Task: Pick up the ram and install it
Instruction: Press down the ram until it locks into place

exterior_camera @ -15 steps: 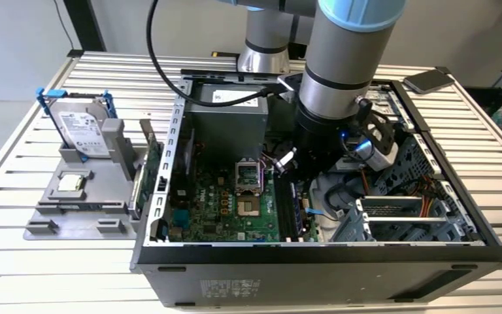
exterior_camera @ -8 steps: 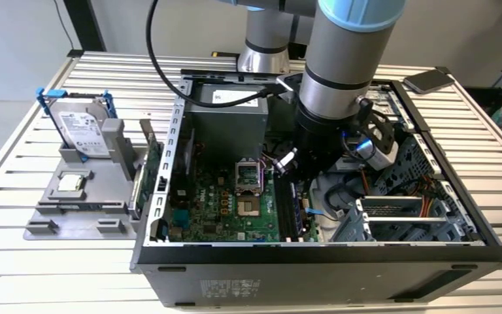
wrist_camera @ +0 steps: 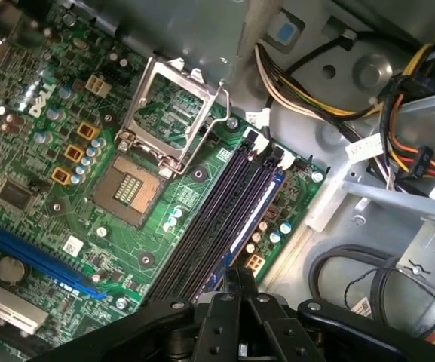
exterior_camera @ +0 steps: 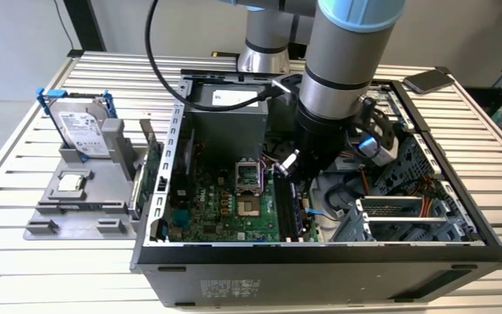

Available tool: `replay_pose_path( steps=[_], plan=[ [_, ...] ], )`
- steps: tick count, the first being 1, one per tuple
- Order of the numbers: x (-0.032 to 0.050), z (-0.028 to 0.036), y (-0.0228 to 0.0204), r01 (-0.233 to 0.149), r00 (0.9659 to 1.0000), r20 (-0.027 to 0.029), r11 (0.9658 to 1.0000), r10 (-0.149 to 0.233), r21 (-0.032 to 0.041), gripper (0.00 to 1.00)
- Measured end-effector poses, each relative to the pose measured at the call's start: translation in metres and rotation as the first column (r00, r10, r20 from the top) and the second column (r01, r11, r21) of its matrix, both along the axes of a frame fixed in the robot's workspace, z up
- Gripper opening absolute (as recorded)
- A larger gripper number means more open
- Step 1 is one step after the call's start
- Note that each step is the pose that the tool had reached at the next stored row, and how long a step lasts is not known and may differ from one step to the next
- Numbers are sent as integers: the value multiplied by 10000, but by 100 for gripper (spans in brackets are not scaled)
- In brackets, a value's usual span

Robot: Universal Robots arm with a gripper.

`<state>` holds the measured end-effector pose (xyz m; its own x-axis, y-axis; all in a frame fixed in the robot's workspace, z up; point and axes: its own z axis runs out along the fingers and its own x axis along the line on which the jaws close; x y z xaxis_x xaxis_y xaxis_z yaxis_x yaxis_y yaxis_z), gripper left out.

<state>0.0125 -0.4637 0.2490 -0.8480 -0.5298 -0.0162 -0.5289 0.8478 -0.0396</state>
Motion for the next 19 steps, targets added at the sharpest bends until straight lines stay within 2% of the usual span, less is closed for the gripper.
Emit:
replay_pose_path(
  steps=[3,5,7,10,11,17,19],
  plan=[
    [0,0,0,-508,9987,0,9987,508,5,0],
    [-1,-2,-1,-775,9970,2,9970,775,36,0],
    [0,-5,0,-1022,9948,14,9946,1022,157,0],
    [-1,-6,0,-1328,9911,40,9902,1328,437,0],
    [-1,-8,0,-1442,9895,45,9884,1442,470,0],
    [0,-10,0,-2316,9728,48,9716,2316,487,0],
    [0,-11,0,-2517,9678,63,9663,2518,545,0]
  ],
)
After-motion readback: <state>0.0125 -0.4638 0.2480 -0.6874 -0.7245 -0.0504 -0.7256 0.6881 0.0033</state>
